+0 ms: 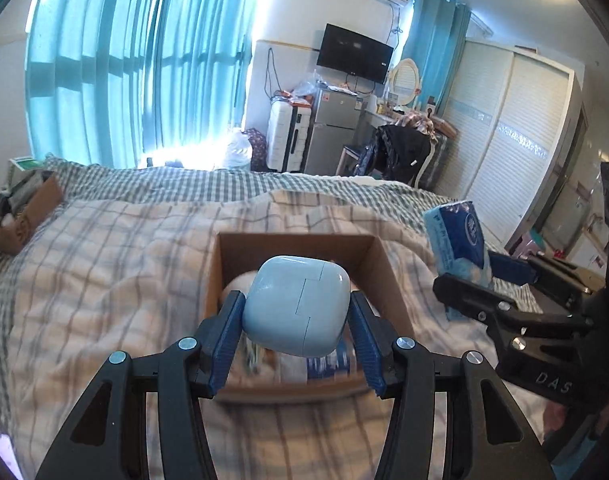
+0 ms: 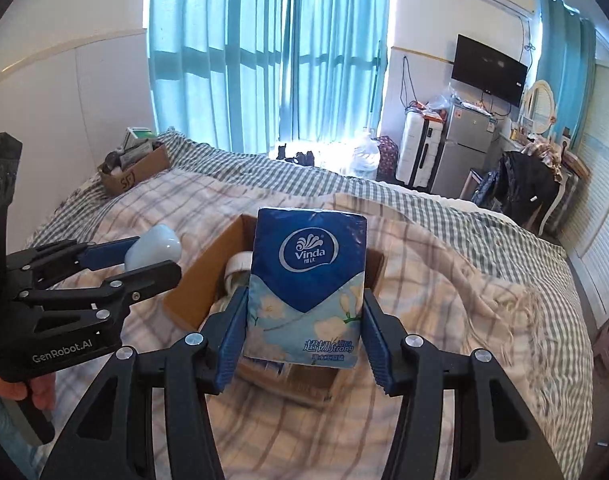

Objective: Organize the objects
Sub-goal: 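Lower the earbuds case and tissue pack into the box and open both tools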

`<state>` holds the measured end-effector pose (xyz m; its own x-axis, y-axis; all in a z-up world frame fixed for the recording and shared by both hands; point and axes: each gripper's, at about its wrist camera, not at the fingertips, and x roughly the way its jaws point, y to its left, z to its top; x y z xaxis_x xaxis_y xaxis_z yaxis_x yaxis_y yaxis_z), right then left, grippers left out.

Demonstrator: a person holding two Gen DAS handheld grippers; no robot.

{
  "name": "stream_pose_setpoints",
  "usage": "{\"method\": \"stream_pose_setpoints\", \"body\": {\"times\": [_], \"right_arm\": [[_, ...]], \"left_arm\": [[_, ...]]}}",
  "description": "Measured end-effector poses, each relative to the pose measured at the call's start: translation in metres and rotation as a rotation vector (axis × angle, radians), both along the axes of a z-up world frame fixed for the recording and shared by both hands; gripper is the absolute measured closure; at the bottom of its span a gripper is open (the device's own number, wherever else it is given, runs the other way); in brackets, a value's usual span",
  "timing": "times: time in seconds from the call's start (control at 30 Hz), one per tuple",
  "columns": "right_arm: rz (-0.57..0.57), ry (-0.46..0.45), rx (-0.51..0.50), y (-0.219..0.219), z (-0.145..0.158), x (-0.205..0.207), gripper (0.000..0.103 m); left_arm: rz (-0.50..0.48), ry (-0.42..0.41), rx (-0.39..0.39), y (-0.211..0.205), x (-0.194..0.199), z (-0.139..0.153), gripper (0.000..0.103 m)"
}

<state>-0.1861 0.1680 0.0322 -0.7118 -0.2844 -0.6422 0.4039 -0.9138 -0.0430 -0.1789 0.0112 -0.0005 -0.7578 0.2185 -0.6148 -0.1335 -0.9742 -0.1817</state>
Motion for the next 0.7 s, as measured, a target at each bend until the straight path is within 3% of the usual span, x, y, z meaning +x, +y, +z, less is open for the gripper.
{"method": "stream_pose_setpoints", "body": {"times": [0.23, 0.43, 0.57, 0.7], "right_arm": [[0.033, -0.026, 0.004, -0.008, -0.006, -0.063, 0.050], [0.059, -0.120, -0.010, -0.016, -0.051, -0.095, 0.050], [0.064, -0.172, -0.009, -0.018, -0.080, -0.106, 0.050], [0.050, -0.180, -0.014, -0.014, -0.086, -0.111, 0.048]], "left_arm": [[-0.024, 0.002, -0.043, -0.005, -0.054, -0.012, 0.049], [-0.041, -0.066, -0.024, -0.011, -0.081, -0.058, 0.049], [-0.049, -0.092, -0.010, -0.015, -0.084, -0.075, 0.049], [-0.056, -0.100, -0.022, -0.013, -0.083, -0.079, 0.048]]}}
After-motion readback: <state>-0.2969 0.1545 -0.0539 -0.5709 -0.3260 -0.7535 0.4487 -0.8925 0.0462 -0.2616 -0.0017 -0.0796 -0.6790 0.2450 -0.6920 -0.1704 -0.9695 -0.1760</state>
